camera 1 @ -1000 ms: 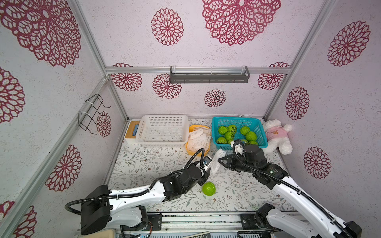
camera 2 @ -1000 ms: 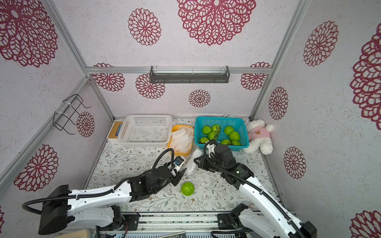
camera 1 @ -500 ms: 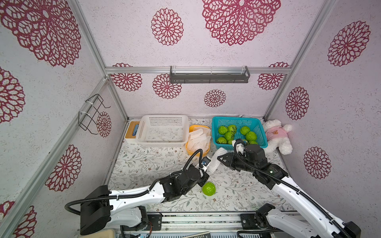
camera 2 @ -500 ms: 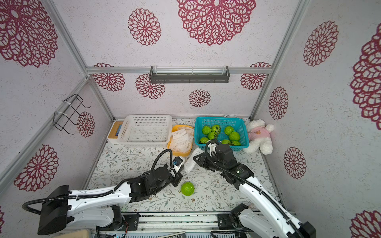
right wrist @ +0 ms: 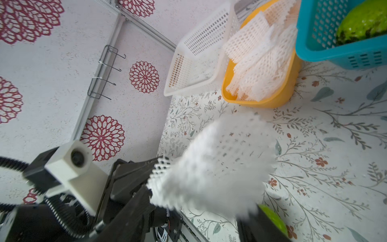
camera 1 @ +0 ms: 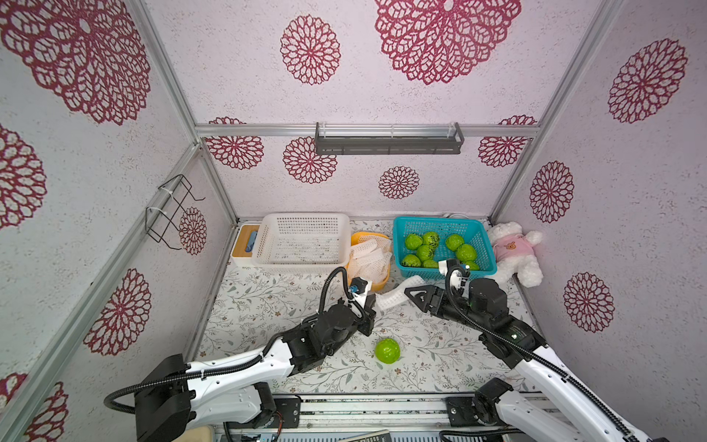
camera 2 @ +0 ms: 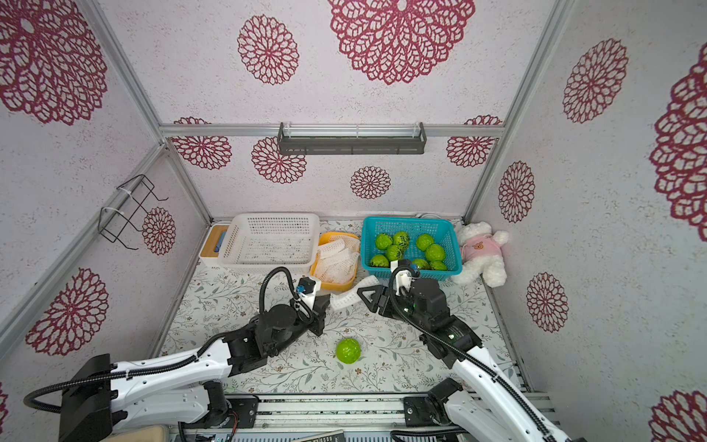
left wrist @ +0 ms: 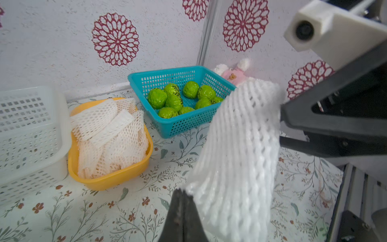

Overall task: Sleeve custard apples in foam nets
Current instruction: Open the foam net.

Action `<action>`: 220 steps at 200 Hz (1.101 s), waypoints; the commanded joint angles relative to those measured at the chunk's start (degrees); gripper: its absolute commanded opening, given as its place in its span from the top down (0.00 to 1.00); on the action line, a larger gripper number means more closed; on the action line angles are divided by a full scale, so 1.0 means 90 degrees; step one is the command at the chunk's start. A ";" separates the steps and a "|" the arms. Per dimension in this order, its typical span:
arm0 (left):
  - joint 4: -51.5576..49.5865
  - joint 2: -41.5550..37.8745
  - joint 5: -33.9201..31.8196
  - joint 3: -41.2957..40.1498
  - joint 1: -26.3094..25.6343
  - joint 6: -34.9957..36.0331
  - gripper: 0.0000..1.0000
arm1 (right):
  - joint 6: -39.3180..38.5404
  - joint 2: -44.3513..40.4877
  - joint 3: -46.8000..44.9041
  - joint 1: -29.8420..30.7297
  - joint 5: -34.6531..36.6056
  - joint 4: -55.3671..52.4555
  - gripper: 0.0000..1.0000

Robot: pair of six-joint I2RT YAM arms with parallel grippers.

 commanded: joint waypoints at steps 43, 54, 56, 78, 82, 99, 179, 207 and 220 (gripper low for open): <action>-0.0129 -0.0329 0.0538 0.0320 0.0347 -0.1339 1.00 | -0.0245 -0.0269 -0.0520 -0.0022 -0.0782 0.1922 0.34; -0.0081 -0.0320 0.0556 0.0343 0.0345 -0.1430 1.00 | -0.0056 -0.0240 -0.0615 -0.0026 -0.0803 0.2225 0.33; -0.0077 -0.0320 0.0541 0.0349 0.0346 -0.1448 1.00 | -0.0004 -0.0236 -0.0634 -0.0027 -0.0812 0.2270 0.33; 0.0071 -0.0258 0.0410 0.0343 0.0347 -0.1646 1.00 | 0.0398 -0.0225 -0.0820 -0.0027 -0.0771 0.2692 0.31; 0.0126 -0.0253 0.0397 0.0337 0.0347 -0.1682 1.00 | 0.0473 -0.0225 -0.0866 -0.0021 -0.0769 0.2766 0.31; 0.0433 -0.0152 0.0359 0.0310 0.0347 -0.1852 1.00 | 0.0826 -0.0199 -0.1078 -0.0009 -0.0783 0.3239 0.29; 0.1076 0.0382 0.0267 0.0619 0.0349 -0.1994 1.00 | 0.1239 0.0099 -0.1337 0.0149 -0.0442 0.4067 0.18; 0.1242 0.0505 0.0274 0.0715 0.0347 -0.2023 1.00 | 0.1244 0.0308 -0.1351 0.0178 -0.0361 0.4286 0.16; 0.1281 0.0558 0.0298 0.0774 0.0347 -0.2051 1.00 | 0.1206 0.0377 -0.1362 0.0178 -0.0276 0.4394 0.15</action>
